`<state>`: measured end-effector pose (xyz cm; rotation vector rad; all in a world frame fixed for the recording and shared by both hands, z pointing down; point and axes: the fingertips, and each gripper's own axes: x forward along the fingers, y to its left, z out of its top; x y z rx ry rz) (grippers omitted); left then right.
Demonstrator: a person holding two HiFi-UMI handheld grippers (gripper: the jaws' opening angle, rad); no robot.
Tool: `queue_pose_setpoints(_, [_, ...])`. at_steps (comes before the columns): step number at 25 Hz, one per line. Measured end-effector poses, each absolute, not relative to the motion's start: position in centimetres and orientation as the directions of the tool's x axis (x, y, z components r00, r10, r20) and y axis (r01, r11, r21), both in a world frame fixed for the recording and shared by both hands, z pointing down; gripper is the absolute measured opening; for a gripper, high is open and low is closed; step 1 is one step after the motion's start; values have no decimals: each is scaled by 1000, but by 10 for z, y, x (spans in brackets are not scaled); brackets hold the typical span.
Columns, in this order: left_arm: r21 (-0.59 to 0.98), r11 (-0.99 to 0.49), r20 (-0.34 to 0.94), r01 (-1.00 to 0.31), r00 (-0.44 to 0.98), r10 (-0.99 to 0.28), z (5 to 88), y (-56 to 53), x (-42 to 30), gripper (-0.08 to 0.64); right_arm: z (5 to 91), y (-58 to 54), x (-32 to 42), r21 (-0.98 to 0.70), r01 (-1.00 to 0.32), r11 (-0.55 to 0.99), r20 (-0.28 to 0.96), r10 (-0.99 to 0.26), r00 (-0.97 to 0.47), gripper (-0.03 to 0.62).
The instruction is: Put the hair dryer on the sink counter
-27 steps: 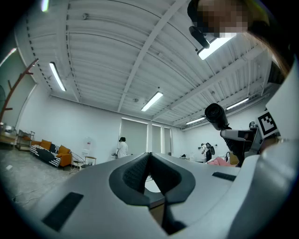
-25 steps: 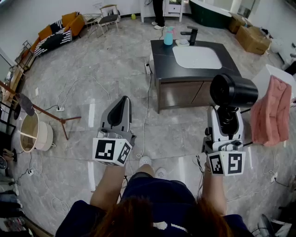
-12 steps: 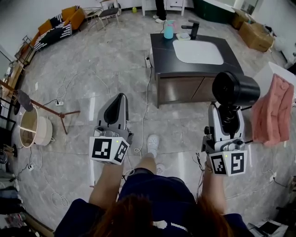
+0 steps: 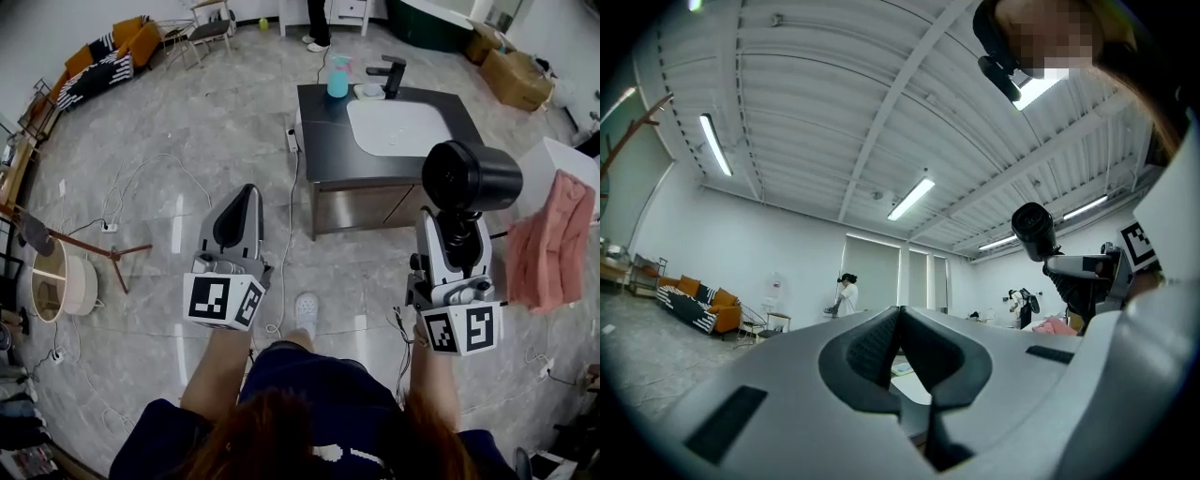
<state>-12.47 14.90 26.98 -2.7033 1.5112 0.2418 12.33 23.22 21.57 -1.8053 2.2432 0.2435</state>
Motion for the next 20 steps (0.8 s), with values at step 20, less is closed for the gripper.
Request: queue_pose_setpoints(20, [58,-504,-133,-862,494,-859,284,-76,-110,18,222,0,135,-43,-965,260,-296,-925,-237,296])
